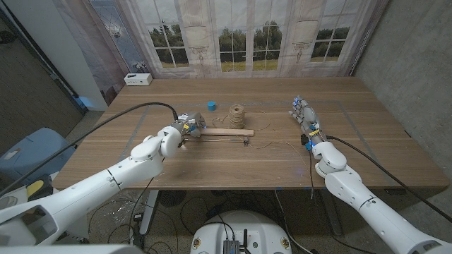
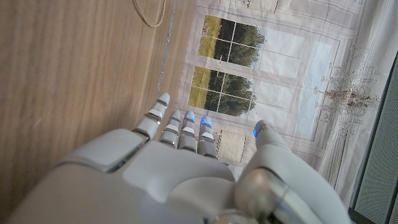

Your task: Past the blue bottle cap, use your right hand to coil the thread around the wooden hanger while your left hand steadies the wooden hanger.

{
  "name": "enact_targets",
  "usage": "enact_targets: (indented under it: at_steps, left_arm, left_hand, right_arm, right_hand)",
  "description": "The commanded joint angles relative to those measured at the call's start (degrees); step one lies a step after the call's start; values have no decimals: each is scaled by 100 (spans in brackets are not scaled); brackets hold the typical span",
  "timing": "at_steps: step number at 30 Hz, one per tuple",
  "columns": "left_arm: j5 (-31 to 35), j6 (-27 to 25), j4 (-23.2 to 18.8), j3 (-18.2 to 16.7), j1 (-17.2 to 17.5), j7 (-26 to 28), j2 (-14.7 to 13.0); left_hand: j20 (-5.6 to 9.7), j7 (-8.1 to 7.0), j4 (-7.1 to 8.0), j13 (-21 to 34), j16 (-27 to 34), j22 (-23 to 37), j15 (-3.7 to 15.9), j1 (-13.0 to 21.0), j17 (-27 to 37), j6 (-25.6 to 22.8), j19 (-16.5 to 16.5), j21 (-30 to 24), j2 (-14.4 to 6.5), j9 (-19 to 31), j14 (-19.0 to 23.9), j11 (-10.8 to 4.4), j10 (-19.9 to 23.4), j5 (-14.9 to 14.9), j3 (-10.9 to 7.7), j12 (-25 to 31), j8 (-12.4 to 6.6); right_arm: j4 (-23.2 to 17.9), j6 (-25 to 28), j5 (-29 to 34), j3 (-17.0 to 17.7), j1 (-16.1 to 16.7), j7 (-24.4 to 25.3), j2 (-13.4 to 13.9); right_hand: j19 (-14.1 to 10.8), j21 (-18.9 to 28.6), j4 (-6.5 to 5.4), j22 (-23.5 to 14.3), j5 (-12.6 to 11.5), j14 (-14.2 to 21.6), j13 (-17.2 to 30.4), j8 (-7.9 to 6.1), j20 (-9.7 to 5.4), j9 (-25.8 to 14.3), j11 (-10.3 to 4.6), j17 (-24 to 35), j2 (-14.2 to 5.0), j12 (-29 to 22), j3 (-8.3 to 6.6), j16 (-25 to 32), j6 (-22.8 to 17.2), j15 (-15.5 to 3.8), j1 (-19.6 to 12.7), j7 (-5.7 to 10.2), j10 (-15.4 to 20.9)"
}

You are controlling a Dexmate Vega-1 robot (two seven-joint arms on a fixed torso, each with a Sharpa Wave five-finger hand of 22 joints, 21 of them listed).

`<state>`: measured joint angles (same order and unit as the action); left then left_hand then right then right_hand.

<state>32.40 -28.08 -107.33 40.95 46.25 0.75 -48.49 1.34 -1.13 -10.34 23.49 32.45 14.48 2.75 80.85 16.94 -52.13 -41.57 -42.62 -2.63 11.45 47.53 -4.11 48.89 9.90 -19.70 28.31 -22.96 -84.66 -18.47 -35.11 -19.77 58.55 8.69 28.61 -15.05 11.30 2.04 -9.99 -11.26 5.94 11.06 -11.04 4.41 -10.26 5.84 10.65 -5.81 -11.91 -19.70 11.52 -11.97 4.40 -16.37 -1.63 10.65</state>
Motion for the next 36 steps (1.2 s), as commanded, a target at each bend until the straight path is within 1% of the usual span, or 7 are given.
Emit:
enact_targets:
  at_steps: [1, 5, 11, 16, 19, 30, 36]
  left_arm:
    - [88, 557, -209, -360, 311, 1130, -101]
    - [186, 680, -261, -474, 424, 1473, -89]
    - [376, 752, -355, -562, 495, 1637, -117]
    - [540, 742, -409, -612, 548, 1706, -118]
    - [682, 620, -484, -644, 604, 1728, -121]
    - [1092, 107, -807, -858, 872, 1813, -185]
    - [1275, -192, -1010, -999, 1039, 1868, -214]
  left_hand:
    - [833, 382, 46, 368, -18, 122, 802, 664, 1065, -897, -270, -86, -560, 53, 299, 31, 57, 17, 1, 32, -23]
    - [834, 382, 55, 388, -26, 124, 796, 678, 1087, -905, -257, -131, -555, 51, 301, 39, 52, 16, 2, 28, -15]
    - [838, 367, 70, 423, -42, 123, 791, 695, 1123, -922, -226, -210, -546, 49, 311, 37, 57, 14, 3, 27, -3]
    - [842, 367, 80, 451, -59, 118, 802, 707, 1147, -918, -203, -271, -543, 49, 315, 34, 51, 12, 1, 21, 14]
    - [839, 362, 83, 468, -66, 113, 792, 716, 1163, -923, -183, -305, -542, 49, 323, 22, 54, 10, -2, 19, 20]
    - [832, 354, 104, 531, -109, 90, 813, 719, 1214, -933, -125, -441, -536, 51, 338, 37, 62, 3, -8, 9, 49]
    - [834, 339, 111, 558, -127, 75, 816, 712, 1235, -927, -106, -502, -530, 61, 349, 42, 64, 1, -10, 2, 60]
  right_arm:
    - [98, -97, 47, -29, -59, 20, -78]
    - [99, -116, 58, -29, -55, 34, -89]
    - [0, -65, 141, -30, -18, 142, -50]
    - [-214, 135, 297, -53, 21, 308, 73]
    - [-365, 280, 406, -71, 39, 410, 160]
    - [-867, 869, 758, -180, 1, 593, 486]
    - [-1302, 1487, 1006, -295, -116, 617, 797]
  right_hand:
    - [-50, 36, 10, -10, -18, 36, 9, 1, -9, -20, 21, 21, -8, 2, 23, 11, -31, -9, 33, 27, 50]
    - [-50, 35, 12, -10, -18, 38, 9, 0, -8, -20, 19, 20, -9, 4, 22, 10, -37, -7, 34, 25, 51]
    - [-49, 33, 22, -10, -21, 39, 9, -2, -7, -20, 11, 17, -16, 6, 14, 5, -45, -6, 26, 28, 52]
    - [-49, 31, 49, -9, -26, 38, 9, -4, -7, -20, -10, 10, -35, 13, -7, -2, -58, -11, -8, 37, 43]
    - [-46, 28, 69, -9, -27, 50, 9, -8, -3, -19, -11, 7, -42, 14, -20, -1, -71, 0, -33, 41, 46]
    - [-61, 26, 216, -7, -21, 214, 8, -32, 132, -19, -12, -9, -71, -2, -98, 35, -179, 80, -199, 68, 132]
    - [-88, 31, 336, -7, -8, 321, 7, -43, 170, -19, -16, -12, -95, -13, -167, 55, -246, 103, -342, 74, 202]
